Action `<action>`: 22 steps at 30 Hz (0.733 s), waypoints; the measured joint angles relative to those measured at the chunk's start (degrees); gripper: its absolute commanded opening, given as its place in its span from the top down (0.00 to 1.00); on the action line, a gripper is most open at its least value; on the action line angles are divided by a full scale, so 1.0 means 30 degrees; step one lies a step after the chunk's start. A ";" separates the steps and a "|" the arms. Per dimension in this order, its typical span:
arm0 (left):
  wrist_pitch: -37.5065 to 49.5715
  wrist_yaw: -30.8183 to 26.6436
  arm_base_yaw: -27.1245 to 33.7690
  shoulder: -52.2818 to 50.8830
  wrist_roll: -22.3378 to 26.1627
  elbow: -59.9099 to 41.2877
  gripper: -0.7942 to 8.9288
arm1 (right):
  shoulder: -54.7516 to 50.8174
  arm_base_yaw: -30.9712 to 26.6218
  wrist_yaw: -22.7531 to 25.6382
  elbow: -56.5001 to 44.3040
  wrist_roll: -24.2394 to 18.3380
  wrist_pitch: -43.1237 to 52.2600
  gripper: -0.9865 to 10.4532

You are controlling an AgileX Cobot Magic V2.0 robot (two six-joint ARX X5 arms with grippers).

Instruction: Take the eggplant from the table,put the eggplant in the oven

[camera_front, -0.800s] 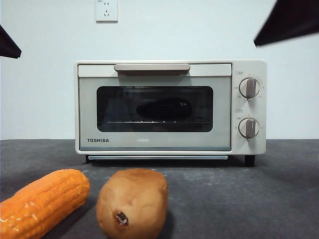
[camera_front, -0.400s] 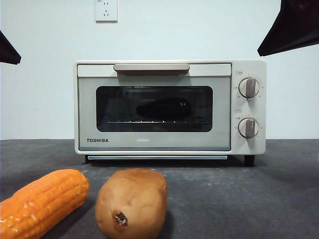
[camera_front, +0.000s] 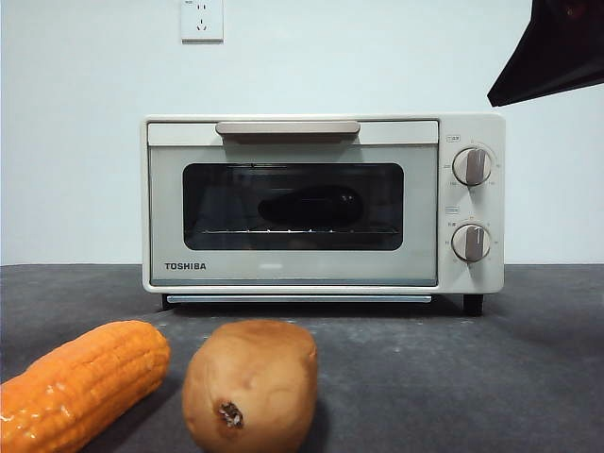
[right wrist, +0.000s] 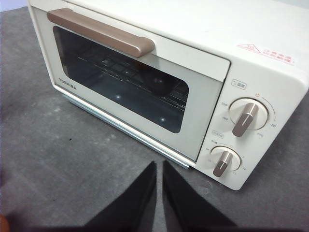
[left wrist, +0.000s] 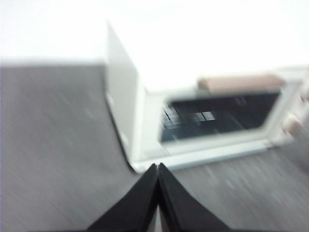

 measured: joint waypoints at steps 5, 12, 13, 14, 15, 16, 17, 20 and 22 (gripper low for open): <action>0.1916 -0.0036 0.2878 -0.2703 0.1603 -0.2266 0.91 | 0.0000 0.0000 0.0000 0.0000 0.0000 0.0000 0.91; 0.3053 -0.0036 0.5049 -0.6047 0.2295 -0.5326 0.91 | 0.0000 0.0000 0.0000 0.0000 0.0000 0.0000 0.91; 0.3089 -0.0029 0.5195 -0.6462 0.2317 -0.5661 0.91 | 0.0000 0.0000 0.0000 0.0000 0.0000 0.0000 0.91; 0.3169 -0.0029 0.5319 -0.6674 0.2375 -0.5960 0.91 | 0.0000 0.0000 0.0007 0.0000 0.0000 -0.0007 0.91; 0.3206 -0.0029 0.5450 -0.6645 0.2404 -0.6186 0.91 | 0.0000 0.0000 0.0000 0.0000 0.0000 0.0007 0.91; 0.3126 -0.0029 0.5639 -0.6615 0.2426 -0.6426 0.91 | 0.0000 0.0000 0.0000 0.0000 0.0000 0.0015 0.91; 0.3016 -0.0022 0.5799 -0.6615 0.2433 -0.6594 0.91 | 0.0000 0.0000 0.0000 0.0000 0.0000 -0.0007 0.91; 0.3060 -0.0022 0.6324 -0.6608 0.2433 -0.7096 0.91 | -0.0007 0.0000 0.0000 0.0000 0.0000 0.0015 0.91; 0.3184 -0.0022 0.6659 -0.6608 0.2433 -0.7409 0.91 | -0.0007 0.0000 0.0000 0.0000 0.0000 0.0000 0.91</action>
